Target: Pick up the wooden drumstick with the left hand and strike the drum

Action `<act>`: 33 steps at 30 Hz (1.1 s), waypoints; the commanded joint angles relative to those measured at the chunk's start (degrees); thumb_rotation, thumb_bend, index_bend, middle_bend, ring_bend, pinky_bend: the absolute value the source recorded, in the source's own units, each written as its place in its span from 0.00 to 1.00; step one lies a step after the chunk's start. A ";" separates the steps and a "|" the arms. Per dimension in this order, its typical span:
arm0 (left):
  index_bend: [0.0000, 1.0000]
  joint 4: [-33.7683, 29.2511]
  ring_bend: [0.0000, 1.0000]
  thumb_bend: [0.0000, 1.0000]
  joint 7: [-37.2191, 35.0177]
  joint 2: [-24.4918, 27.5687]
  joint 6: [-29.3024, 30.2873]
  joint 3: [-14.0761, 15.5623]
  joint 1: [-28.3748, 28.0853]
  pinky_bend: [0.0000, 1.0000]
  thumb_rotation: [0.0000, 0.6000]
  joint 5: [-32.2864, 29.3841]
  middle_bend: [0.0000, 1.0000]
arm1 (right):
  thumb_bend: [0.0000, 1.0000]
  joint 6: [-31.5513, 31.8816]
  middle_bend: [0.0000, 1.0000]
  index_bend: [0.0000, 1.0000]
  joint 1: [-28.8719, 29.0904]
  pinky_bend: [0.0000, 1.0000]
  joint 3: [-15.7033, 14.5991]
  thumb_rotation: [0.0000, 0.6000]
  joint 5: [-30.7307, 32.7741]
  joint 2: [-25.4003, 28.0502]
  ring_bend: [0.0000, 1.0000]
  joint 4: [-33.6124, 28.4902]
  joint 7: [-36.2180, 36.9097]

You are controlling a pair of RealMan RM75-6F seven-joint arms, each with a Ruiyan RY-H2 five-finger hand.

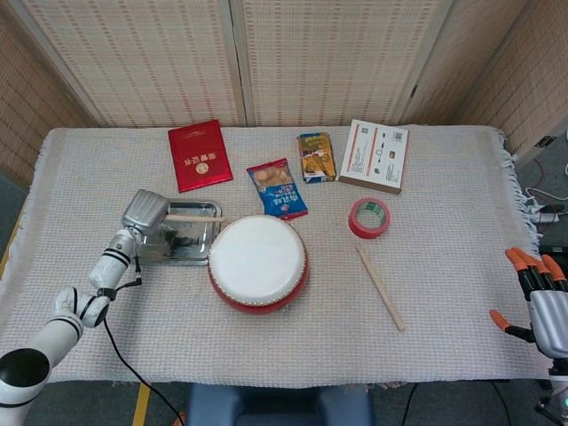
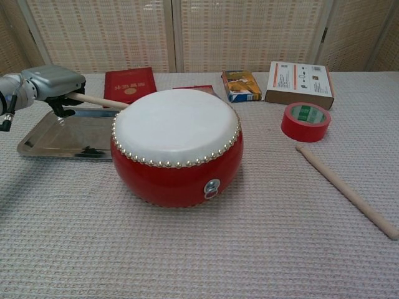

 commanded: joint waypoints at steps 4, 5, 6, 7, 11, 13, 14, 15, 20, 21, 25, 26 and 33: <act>0.79 0.91 0.63 0.33 -0.54 -0.92 -1.89 -1.18 -0.66 0.80 1.00 -1.35 0.72 | 0.20 0.28 0.05 0.03 -0.18 0.00 0.08 1.00 0.23 0.08 0.00 -0.09 -0.12; 0.73 0.56 0.59 0.32 -0.70 -0.82 -2.35 -1.27 -0.73 0.76 1.00 -1.51 0.67 | 0.20 0.33 0.05 0.03 -0.24 0.00 0.09 1.00 0.29 0.11 0.00 -0.10 -0.12; 0.65 0.11 0.52 0.32 -0.87 -0.67 -2.72 -1.34 -0.75 0.71 1.00 -1.65 0.59 | 0.20 0.37 0.05 0.03 -0.27 0.00 0.09 1.00 0.33 0.11 0.00 -0.10 -0.12; 0.56 -0.32 0.46 0.31 -0.91 -0.50 -2.98 -1.39 -0.75 0.65 1.00 -1.76 0.52 | 0.20 0.41 0.05 0.03 -0.30 0.00 0.10 1.00 0.35 0.11 0.00 -0.10 -0.12; 0.33 -2.60 0.32 0.30 -0.76 0.42 -4.55 -1.79 -0.91 0.52 1.00 -2.53 0.35 | 0.19 0.49 0.05 0.03 -0.37 0.00 0.09 1.00 0.35 0.07 0.00 -0.06 -0.16; 0.27 -3.71 0.28 0.29 -0.95 0.88 -5.17 -2.27 -0.94 0.49 1.00 -3.20 0.30 | 0.20 0.57 0.05 0.03 -0.41 0.00 0.11 1.00 0.36 0.04 0.00 -0.01 -0.15; 0.26 -4.45 0.28 0.29 -1.11 1.20 -5.72 -2.58 -0.96 0.48 1.00 -3.68 0.29 | 0.20 0.61 0.05 0.03 -0.44 0.00 0.12 1.00 0.37 0.03 0.00 0.00 -0.12; 0.25 -4.98 0.27 0.29 -1.17 1.48 -6.20 -2.77 -1.00 0.47 1.00 -4.02 0.28 | 0.20 0.67 0.05 0.03 -0.47 0.00 0.12 1.00 0.36 0.04 0.00 0.01 -0.10; 0.05 -7.85 0.14 0.28 -1.53 3.01 -8.14 -3.87 -1.03 0.34 1.00 -5.90 0.15 | 0.19 0.92 0.05 0.03 -0.62 0.00 0.11 1.00 0.30 0.08 0.00 0.02 -0.04; 0.02 -8.35 0.10 0.28 -1.60 3.30 -8.48 -4.02 -1.03 0.29 1.00 -6.20 0.11 | 0.19 0.93 0.05 0.03 -0.64 0.00 0.10 1.00 0.29 0.08 0.00 0.02 -0.02; 0.00 -10.17 0.00 0.25 -1.69 4.49 -9.78 -4.67 -1.13 0.16 1.00 -7.46 0.01 | 0.19 0.99 0.05 0.03 -0.67 0.00 0.12 1.00 0.25 0.14 0.00 -0.01 -0.01; 0.00 -10.59 0.00 0.25 -1.82 4.75 -10.05 -4.82 -1.14 0.15 1.00 -7.73 0.00 | 0.19 0.99 0.05 0.03 -0.66 0.00 0.14 1.00 0.24 0.16 0.00 -0.03 -0.01; 0.00 -14.11 0.00 0.21 -3.75 7.03 -12.15 -5.81 -1.06 0.09 1.00 -9.52 0.00 | 0.20 1.09 0.05 0.03 -0.68 0.00 0.12 1.00 -0.02 0.39 0.00 -0.26 0.30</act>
